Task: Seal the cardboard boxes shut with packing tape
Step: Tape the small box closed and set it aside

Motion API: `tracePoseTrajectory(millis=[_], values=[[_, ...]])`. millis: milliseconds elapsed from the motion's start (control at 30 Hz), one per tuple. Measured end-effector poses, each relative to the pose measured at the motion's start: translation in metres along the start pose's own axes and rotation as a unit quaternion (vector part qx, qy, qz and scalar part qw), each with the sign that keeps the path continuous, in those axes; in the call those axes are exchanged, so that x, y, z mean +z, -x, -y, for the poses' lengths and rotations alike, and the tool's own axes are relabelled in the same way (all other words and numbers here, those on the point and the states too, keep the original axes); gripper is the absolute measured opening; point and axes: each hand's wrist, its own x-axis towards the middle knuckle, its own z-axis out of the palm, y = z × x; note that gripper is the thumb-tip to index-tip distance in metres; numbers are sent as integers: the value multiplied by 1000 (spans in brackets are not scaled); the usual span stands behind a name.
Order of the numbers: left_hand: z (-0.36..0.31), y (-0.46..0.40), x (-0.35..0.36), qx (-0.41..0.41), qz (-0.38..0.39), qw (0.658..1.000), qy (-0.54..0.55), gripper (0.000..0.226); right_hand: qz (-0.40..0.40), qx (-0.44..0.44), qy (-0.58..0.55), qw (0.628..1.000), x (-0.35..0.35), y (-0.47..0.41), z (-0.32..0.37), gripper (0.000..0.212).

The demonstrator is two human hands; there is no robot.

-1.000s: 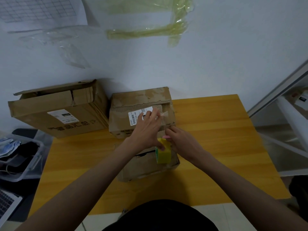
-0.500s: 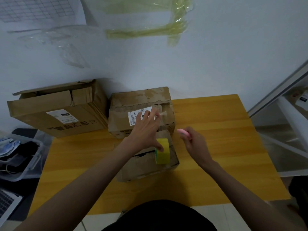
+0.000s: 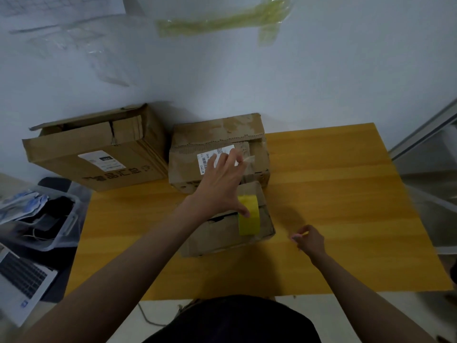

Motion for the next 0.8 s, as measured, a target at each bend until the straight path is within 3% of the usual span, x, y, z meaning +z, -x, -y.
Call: tracePoseTrajectory(millis=[67,133,167,233,300,367,433,600,700,800], values=[[0,2,1,6,-14,1000,-2,127,35,-4,92,995,-4,4,10,19],[1,3,2,11,-25,1000,4,126,7,-37,162,986,-9,9,28,33],[1,4,2,13,-30,999,8,127,-26,-76,122,989,-11,13,41,32],[2,5,3,17,-41,999,14,129,-37,-167,-83,982,-19,31,78,20],[1,7,3,24,-55,998,13,128,78,-201,-238,947,-30,55,121,27],[0,8,2,32,-70,997,14,125,194,-237,-223,925,-42,79,155,38],[-2,9,0,38,-89,995,10,123,259,-260,-178,913,-46,91,172,42],[-4,9,-3,54,-132,990,5,118,295,-239,-187,906,-35,78,180,43],[-5,9,-2,54,-135,989,-2,120,309,-201,-215,905,-34,66,179,58],[-3,7,-1,46,-128,991,0,122,333,-207,-189,900,-38,63,182,38]])
